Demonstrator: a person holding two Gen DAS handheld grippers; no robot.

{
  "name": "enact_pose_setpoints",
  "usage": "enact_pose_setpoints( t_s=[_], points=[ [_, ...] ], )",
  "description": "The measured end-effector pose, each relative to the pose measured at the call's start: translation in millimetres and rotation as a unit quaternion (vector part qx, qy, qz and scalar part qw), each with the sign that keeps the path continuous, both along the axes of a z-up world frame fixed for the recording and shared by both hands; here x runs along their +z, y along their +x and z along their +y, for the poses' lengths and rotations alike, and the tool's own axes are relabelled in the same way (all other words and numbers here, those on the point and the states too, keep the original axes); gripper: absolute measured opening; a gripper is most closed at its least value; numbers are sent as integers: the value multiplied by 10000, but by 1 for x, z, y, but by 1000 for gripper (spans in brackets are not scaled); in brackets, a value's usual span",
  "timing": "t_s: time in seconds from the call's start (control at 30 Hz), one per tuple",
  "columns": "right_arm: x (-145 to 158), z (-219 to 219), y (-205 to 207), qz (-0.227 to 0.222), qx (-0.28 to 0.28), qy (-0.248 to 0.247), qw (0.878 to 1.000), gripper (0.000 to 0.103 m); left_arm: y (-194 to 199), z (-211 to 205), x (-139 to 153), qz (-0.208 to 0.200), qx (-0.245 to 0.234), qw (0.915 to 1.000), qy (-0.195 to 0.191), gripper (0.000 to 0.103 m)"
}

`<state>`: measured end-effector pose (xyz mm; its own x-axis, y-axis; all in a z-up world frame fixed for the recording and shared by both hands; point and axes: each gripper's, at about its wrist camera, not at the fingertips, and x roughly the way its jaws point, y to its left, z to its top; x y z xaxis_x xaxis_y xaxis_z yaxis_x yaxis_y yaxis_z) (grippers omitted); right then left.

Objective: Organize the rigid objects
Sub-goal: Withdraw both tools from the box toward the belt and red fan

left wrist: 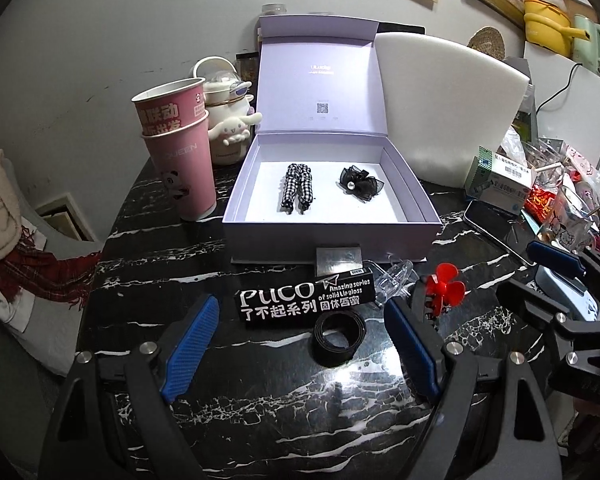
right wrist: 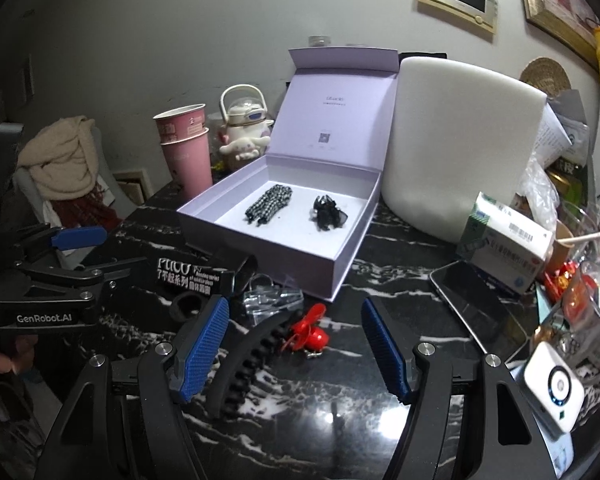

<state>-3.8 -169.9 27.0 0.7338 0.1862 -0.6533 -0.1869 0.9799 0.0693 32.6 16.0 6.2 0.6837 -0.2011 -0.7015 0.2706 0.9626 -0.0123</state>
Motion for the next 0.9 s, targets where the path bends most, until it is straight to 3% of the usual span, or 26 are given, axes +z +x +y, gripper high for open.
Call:
enact_pose_setpoints(
  t_s=[0.9],
  points=[
    [-59,-7,23,597,-45,186,9980,68,13,-14,-59,483,-284,9983,-179,85]
  ],
)
